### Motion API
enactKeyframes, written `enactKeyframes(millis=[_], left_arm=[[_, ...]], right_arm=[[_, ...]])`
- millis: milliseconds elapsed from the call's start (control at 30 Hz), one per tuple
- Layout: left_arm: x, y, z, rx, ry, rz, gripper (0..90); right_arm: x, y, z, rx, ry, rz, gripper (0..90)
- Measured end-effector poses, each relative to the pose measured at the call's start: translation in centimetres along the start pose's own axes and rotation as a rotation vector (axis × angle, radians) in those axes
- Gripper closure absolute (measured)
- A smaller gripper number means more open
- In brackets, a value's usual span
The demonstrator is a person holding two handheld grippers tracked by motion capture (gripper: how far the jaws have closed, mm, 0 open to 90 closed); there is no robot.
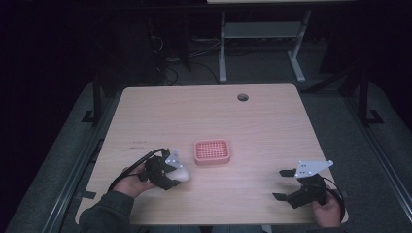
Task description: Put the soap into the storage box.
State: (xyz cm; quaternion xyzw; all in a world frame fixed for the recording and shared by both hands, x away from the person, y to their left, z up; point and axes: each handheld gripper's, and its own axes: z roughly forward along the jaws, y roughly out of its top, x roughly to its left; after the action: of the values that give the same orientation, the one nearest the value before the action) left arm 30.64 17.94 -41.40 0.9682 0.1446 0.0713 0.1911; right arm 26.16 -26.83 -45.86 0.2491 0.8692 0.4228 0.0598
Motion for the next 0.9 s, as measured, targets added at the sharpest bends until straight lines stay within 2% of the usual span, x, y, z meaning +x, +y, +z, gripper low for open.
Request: enactKeyframes(millis=[267, 633, 900], left_arm=[[0.5, 1.1, -0.2, 0.004, 0.0, 0.013, 49.5], [1.5, 2.6, -0.3, 0.0, -0.02, 0.023, 49.5], [2.0, 3.7, -0.3, 0.017, -0.021, 0.045, 49.5]], right_arm=[[0.1, 0.0, 0.0, -0.002, 0.001, -0.008, 14.0], [0.1, 0.1, 0.0, -0.004, 0.003, -0.011, 14.1], [0.2, 0.0, -0.1, -0.008, 0.002, -0.009, 14.1]])
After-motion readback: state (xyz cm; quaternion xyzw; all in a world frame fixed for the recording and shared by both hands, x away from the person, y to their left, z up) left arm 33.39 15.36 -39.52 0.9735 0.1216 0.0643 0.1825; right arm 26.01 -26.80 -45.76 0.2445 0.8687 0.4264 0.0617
